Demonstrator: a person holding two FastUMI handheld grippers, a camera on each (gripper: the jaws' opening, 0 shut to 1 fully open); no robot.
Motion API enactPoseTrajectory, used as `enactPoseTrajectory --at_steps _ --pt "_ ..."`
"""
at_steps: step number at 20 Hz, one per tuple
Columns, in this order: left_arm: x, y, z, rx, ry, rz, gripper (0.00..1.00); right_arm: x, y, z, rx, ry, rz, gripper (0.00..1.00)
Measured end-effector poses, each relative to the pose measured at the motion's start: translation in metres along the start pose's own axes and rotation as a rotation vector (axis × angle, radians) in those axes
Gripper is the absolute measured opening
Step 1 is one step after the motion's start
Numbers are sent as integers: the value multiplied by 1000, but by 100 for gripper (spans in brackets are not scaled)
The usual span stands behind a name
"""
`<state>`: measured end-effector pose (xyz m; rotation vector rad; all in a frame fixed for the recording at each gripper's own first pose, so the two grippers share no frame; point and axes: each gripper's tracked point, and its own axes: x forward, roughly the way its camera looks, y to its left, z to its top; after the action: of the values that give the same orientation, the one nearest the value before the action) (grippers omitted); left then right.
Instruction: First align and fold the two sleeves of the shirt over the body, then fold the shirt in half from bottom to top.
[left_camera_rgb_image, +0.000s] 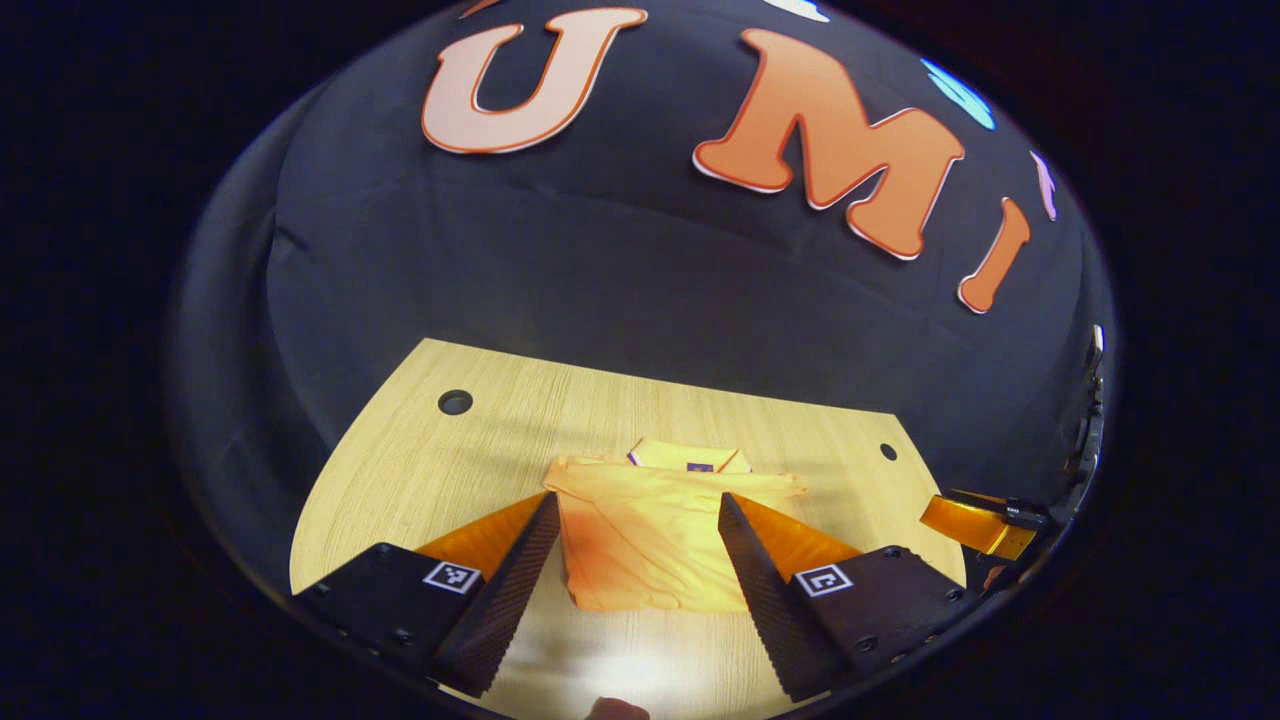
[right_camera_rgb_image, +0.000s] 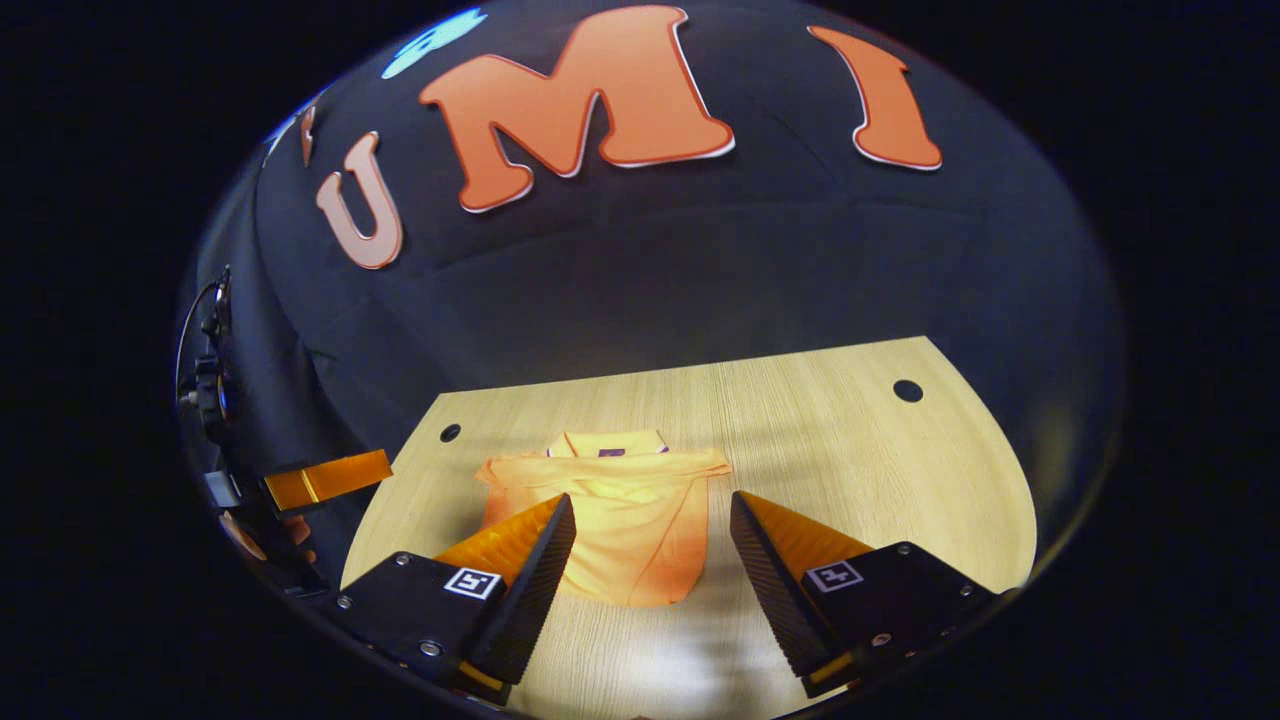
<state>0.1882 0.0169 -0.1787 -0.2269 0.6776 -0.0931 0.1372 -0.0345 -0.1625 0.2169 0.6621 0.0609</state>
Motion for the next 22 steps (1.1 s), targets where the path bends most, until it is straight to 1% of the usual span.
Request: enactPoseTrajectory --at_steps 3,6,9,13,16,19,22 --pt "-33 -16 -7 12 -49 5 98 -28 9 4 -32 -61 17 95" --pt "-60 -22 -11 20 -86 4 98 -58 17 9 -58 -131 31 95" --pt "-90 -31 -15 18 -132 -8 98 -77 20 6 -99 -211 9 95" --pt "-112 -39 -23 36 -195 8 98 -84 35 -5 -125 -234 25 95" --pt "-134 -44 -35 12 -261 3 98 -111 39 -16 -155 -273 31 95" --pt "-153 -45 -36 28 -340 19 98 -128 42 -16 -201 -334 13 95" --pt "-168 -47 -39 47 -397 35 98 -138 45 -23 -244 -365 5 96"
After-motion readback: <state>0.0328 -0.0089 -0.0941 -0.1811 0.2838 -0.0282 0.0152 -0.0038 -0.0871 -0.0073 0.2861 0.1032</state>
